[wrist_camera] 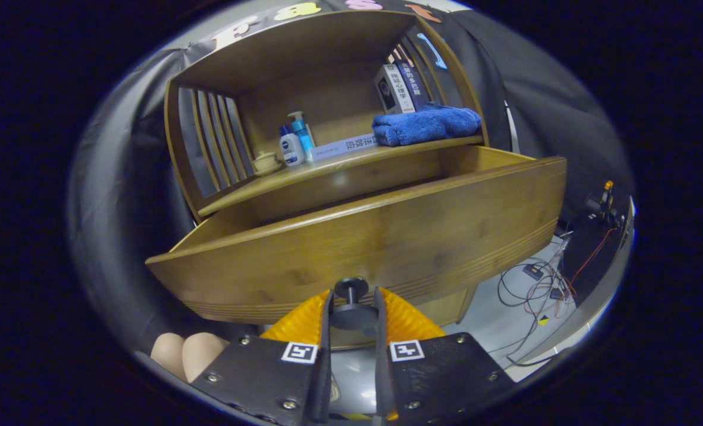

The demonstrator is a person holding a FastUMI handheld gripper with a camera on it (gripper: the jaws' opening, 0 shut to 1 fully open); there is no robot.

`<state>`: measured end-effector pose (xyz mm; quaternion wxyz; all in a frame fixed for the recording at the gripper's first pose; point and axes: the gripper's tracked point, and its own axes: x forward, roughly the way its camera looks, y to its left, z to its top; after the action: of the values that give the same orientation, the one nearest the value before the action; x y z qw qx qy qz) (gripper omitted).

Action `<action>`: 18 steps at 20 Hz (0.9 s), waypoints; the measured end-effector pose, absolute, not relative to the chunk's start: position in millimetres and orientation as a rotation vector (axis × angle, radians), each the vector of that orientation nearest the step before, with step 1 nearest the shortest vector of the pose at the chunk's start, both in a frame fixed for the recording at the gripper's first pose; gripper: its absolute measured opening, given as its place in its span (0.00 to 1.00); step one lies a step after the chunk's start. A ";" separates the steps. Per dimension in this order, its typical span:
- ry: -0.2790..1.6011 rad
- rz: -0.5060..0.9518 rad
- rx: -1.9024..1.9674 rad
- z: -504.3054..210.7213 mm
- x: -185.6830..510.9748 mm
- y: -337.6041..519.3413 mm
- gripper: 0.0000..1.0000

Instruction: Pull open the drawer, take out the items inside it, and place them on the countertop above the cabinet.

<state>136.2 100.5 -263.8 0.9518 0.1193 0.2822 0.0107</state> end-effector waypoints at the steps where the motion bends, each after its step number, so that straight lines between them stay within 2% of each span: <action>1: 0.576 0.021 0.247 -263.1 135.4 100.5 0.30; 9: 0.586 0.033 0.237 -263.3 134.8 101.6 0.30; 10: 0.596 0.036 0.236 -261.8 132.1 99.7 0.38; 15: 0.533 0.042 0.182 -219.9 111.9 97.2 0.47; 18: 0.469 0.045 0.194 -180.7 118.0 94.3 0.47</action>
<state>118.0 94.3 -180.7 0.9677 0.0958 0.2320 0.0223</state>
